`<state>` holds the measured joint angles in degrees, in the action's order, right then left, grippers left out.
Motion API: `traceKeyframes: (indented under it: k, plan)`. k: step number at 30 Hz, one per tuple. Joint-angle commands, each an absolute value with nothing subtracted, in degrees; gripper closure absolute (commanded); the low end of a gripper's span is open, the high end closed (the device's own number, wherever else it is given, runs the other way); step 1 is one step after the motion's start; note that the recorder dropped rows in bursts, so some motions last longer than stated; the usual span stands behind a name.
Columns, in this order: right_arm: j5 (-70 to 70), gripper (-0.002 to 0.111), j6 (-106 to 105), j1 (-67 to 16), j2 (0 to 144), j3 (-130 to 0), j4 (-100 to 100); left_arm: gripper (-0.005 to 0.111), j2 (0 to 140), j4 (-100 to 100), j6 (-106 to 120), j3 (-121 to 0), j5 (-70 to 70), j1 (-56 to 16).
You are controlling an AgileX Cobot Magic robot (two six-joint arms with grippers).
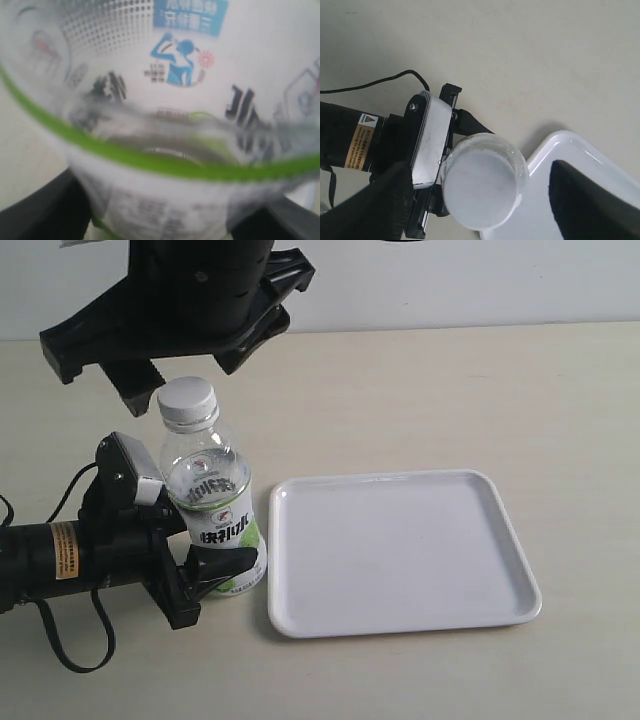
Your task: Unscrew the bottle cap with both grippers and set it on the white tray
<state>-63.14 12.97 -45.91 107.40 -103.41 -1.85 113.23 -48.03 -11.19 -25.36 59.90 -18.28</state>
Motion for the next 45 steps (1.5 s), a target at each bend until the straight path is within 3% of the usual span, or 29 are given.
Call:
traceKeyframes:
  k: [1,5,14,16,32,45]
  plan:
    - [-62.9,0.036,13.6,-46.0,108.1,-103.2,-2.4,0.107,112.8,-48.5,-12.0,-25.3,59.8,-18.3]
    - [-63.5,0.046,13.6,-46.0,108.1,-103.2,-3.1,0.107,112.8,-48.5,-12.0,-25.3,59.8,-18.3]
    - [-63.5,0.1,8.7,-46.0,108.1,-103.2,-2.6,0.107,112.8,-48.5,-12.0,-25.3,59.8,-18.3]
    - [-63.5,0.108,5.7,-46.0,108.1,-103.2,-1.8,0.107,112.8,-48.5,-12.0,-25.3,59.8,-18.3]
    - [-68.1,0.108,-39.0,-46.0,108.1,-103.2,0.0,0.107,112.8,-48.6,-12.2,-25.3,60.2,-18.3]
    - [-65.8,0.108,-43.3,-46.0,105.4,-103.2,0.0,0.107,112.8,-48.6,-12.2,-25.3,60.2,-18.3]
